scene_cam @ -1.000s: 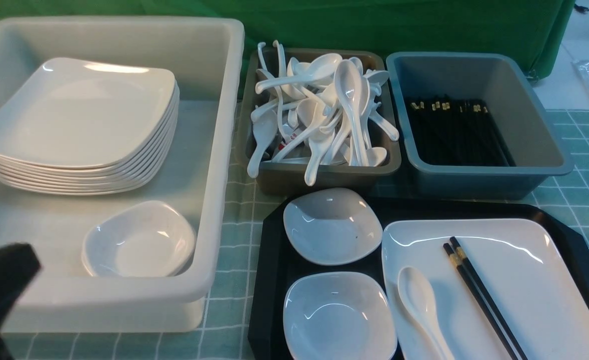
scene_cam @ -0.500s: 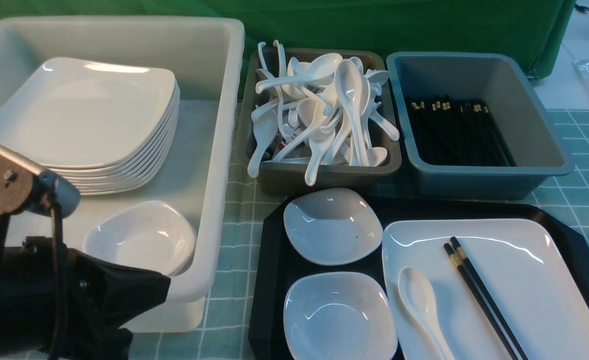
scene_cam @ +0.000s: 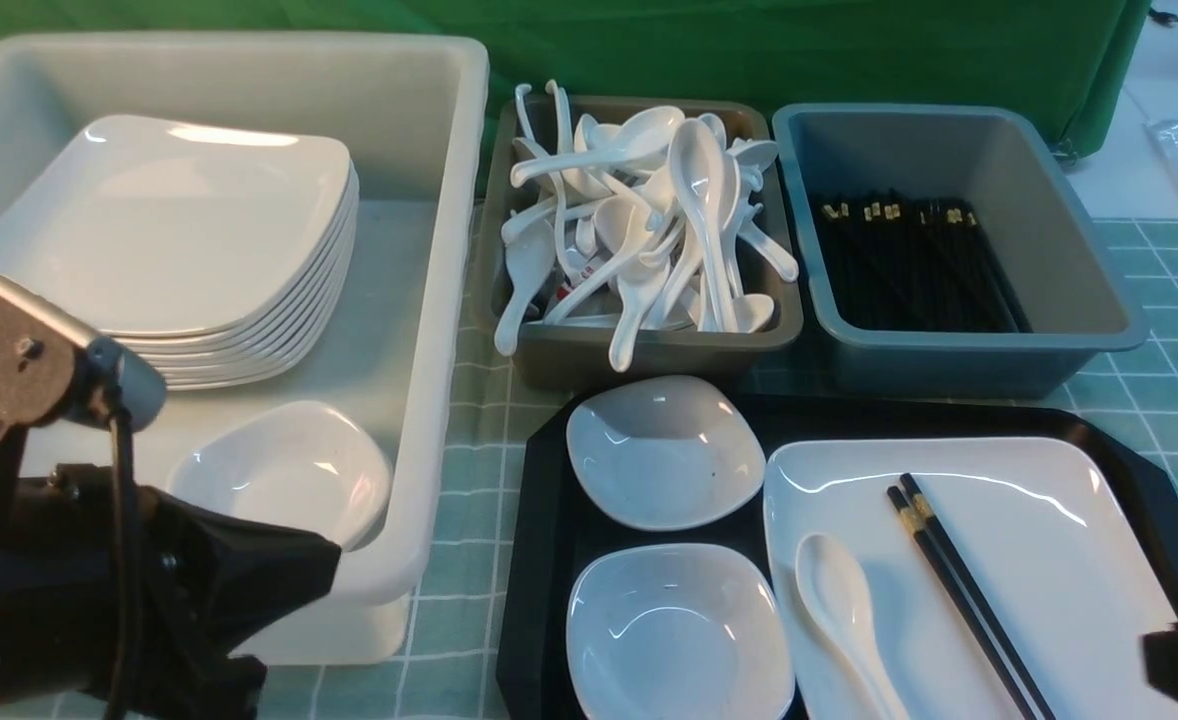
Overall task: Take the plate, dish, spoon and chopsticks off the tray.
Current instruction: Use the right arm to grab a pair of chopsticks from the plate
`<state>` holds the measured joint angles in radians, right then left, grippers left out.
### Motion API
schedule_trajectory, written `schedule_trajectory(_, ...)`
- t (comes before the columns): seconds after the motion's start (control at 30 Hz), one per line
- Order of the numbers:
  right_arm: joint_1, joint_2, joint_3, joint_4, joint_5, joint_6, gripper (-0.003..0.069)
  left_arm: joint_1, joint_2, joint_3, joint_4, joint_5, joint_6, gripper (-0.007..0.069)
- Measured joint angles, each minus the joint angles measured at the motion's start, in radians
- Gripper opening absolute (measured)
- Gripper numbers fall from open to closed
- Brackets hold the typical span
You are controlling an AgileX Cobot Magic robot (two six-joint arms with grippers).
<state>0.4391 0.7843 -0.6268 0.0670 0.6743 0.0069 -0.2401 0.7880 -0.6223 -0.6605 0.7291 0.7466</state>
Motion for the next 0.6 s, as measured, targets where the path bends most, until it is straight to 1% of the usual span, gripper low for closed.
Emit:
schedule_trajectory(0.13, -0.001, 0.203, -0.089, -0.029, 0.062, -0.062, 0.0181, -0.023, -0.043, 0.000, -0.059, 0.058, 0.061, 0.0017)
schedule_trajectory(0.2, -0.035, 0.341, -0.133, -0.043, 0.081, -0.100, 0.0195, -0.055, -0.086, 0.000, -0.065, 0.097, 0.076, 0.0017)
schedule_trajectory(0.23, -0.060, 0.402, -0.148, -0.045, 0.082, -0.114, 0.0208, -0.074, -0.111, 0.000, -0.063, 0.109, 0.083, 0.0017)
schedule_trajectory(0.3, -0.120, 0.515, -0.166, -0.045, 0.077, -0.132, 0.0262, -0.103, -0.153, 0.000, -0.056, 0.123, 0.087, 0.0017)
schedule_trajectory(0.37, -0.154, 0.584, -0.167, -0.039, 0.064, -0.134, 0.0310, -0.122, -0.183, 0.000, -0.049, 0.124, 0.096, 0.0017)
schedule_trajectory(0.47, -0.168, 0.642, -0.168, -0.001, 0.044, -0.144, 0.0359, -0.137, -0.208, 0.000, -0.045, 0.124, 0.115, 0.0017)
schedule_trajectory(0.6, -0.172, 0.702, -0.185, 0.080, 0.019, -0.203, 0.0401, -0.140, -0.216, 0.000, -0.046, 0.113, 0.134, 0.0017)
